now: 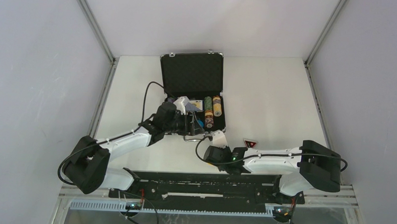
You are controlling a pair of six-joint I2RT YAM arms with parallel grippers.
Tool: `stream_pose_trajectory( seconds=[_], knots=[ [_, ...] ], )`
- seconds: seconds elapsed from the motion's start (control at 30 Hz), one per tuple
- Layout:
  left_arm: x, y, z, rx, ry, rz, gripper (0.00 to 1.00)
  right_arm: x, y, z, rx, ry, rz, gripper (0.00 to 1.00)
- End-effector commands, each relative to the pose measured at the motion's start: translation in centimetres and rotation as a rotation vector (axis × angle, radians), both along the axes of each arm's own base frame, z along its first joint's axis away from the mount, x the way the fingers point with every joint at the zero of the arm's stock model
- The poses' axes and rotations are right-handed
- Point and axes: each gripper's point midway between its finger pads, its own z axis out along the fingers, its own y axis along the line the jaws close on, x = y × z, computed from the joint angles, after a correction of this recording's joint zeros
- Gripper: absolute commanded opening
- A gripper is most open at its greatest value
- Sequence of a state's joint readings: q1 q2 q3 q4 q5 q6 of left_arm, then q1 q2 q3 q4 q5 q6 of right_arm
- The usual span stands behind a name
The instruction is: Pack up texas hold em set
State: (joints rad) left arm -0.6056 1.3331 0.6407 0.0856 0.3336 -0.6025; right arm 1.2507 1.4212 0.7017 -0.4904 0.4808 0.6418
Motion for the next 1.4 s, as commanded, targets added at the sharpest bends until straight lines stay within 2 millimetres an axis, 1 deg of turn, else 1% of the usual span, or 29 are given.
stream_pose_trajectory(
  seconds=[0.0,0.17,0.33,0.63,0.93,1.1,1.37],
  knots=[
    [0.5,-0.3,0.9,-0.016,-0.026,-0.005,0.75,-0.8,0.5,-0.3,0.023,0.006,-0.008,0.05],
    [0.5,-0.3,0.9,-0.018,-0.027,-0.005,0.75,-1.4,0.7,-1.0,0.015,0.02,-0.007,0.04],
    [0.5,-0.3,1.0,-0.019,-0.027,-0.006,0.75,-2.1,0.9,-1.3,0.016,0.032,0.002,0.02],
    [0.5,-0.3,1.0,-0.022,-0.024,-0.008,0.75,-3.5,1.4,-0.3,0.056,0.047,0.021,0.01],
    [0.4,-0.4,1.0,-0.025,-0.024,-0.009,0.75,-4.5,2.0,-0.3,0.072,0.058,0.039,0.0],
    [0.4,-0.4,1.1,-0.027,-0.025,-0.01,0.75,-4.8,2.3,-0.1,0.08,0.057,0.049,0.0],
    [0.3,-0.4,1.1,-0.026,-0.023,-0.01,0.75,-4.9,2.3,0.0,0.074,0.058,0.051,0.0]
  ],
)
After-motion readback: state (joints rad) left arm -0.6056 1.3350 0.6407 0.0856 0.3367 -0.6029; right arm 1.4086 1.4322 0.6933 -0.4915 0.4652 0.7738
